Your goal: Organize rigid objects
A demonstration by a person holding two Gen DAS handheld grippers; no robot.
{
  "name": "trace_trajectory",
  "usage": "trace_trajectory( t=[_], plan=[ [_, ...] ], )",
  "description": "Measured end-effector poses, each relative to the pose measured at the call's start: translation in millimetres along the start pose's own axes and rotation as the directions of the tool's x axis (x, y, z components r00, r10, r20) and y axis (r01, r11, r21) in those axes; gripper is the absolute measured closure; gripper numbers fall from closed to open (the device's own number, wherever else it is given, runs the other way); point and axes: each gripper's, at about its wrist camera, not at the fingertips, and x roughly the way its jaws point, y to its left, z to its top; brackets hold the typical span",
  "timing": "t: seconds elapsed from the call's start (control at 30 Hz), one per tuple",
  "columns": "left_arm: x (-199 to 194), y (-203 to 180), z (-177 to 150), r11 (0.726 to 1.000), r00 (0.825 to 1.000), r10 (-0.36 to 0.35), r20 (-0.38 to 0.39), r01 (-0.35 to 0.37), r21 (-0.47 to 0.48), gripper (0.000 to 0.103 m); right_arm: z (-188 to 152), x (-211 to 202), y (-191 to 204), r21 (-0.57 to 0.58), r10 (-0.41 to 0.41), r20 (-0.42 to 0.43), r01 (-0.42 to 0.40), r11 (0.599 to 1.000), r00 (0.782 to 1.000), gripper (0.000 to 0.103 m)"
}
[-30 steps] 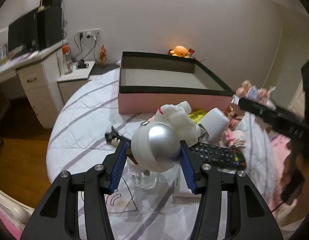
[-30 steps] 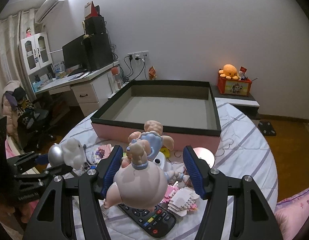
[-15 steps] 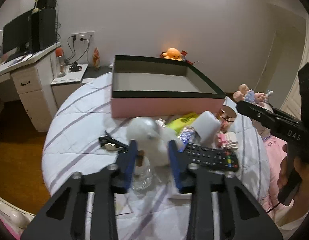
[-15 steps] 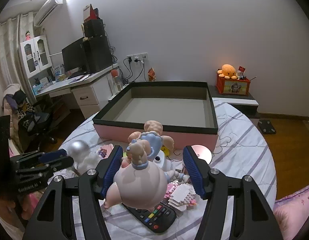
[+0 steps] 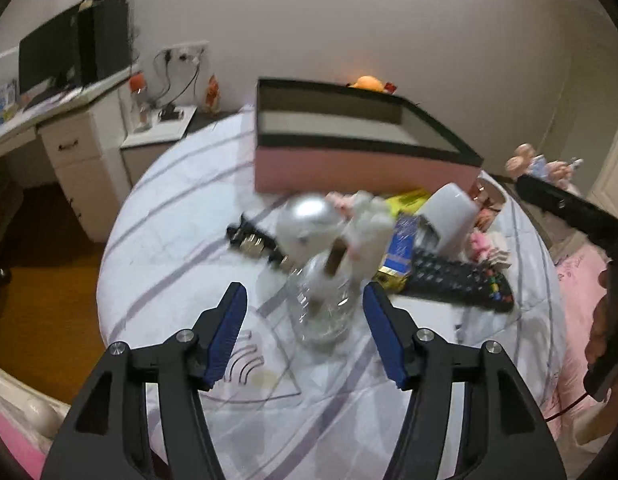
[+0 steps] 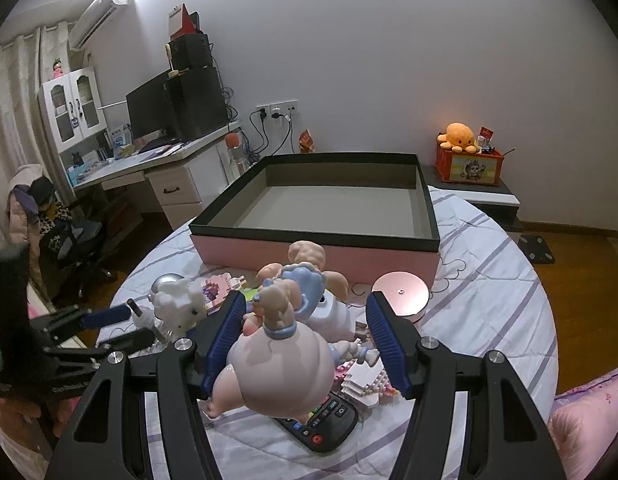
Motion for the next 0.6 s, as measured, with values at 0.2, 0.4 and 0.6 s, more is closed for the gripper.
trace_trajectory(
  t=[0.2,0.4,0.6],
  plan=[
    [14,0,-2,1.000,1.000,-0.015,-0.026,0.015,-0.011,0.070,2,1,8,-0.014,-0.001,0.000,0.001,1.000,1.000,0.039],
    [-1,-13,5,0.999,1.000,-0.011,0.007,0.011,0.035,0.072,5,-1,12,-0.026,-0.016,0.004,0.016,1.000,1.000,0.039],
    [-26,-21,29,0.999,0.995,-0.028,0.092,0.024,0.043,0.073,15,-3,14,-0.039,-0.034,0.022,0.034,0.999,0.999,0.039]
  ],
)
